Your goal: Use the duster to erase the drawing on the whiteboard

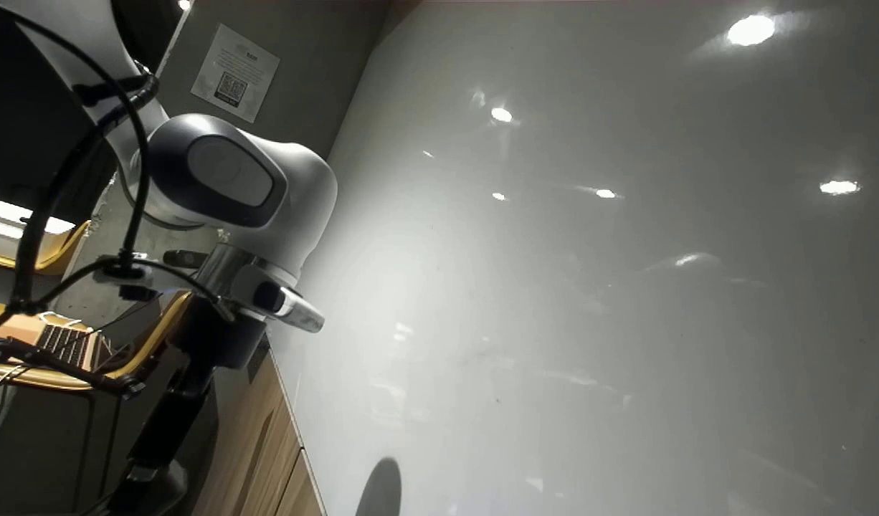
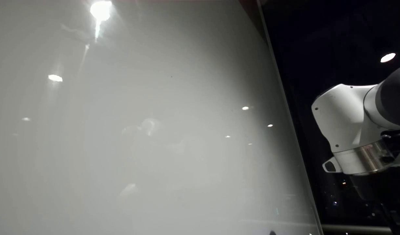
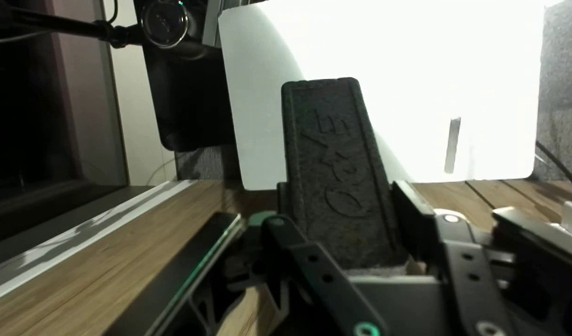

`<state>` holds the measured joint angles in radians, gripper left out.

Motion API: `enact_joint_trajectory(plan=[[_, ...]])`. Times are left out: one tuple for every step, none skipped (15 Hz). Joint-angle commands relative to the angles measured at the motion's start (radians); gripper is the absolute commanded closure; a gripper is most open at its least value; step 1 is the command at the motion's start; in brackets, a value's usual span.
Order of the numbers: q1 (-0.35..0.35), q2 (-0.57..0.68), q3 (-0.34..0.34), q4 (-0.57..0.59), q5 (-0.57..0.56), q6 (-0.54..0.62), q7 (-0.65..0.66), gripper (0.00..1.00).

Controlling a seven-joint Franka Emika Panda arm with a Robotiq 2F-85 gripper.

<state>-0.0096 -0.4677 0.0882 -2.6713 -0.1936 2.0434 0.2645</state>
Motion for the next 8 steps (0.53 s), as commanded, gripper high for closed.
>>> enact_joint_trajectory(plan=[[0.020,0.010,-0.030,-0.064,0.062,0.069,-0.076,0.71],[0.025,0.015,-0.029,-0.076,0.079,0.081,-0.090,0.71],[0.030,0.020,-0.028,-0.086,0.096,0.092,-0.106,0.71],[0.037,0.044,-0.025,-0.070,0.113,0.092,-0.121,0.71],[0.042,0.050,-0.024,-0.078,0.126,0.102,-0.134,0.71],[0.047,0.060,-0.023,-0.080,0.137,0.105,-0.143,0.71],[0.051,0.071,-0.023,-0.080,0.146,0.107,-0.154,0.71],[0.053,0.084,-0.022,-0.080,0.151,0.113,-0.161,0.71]])
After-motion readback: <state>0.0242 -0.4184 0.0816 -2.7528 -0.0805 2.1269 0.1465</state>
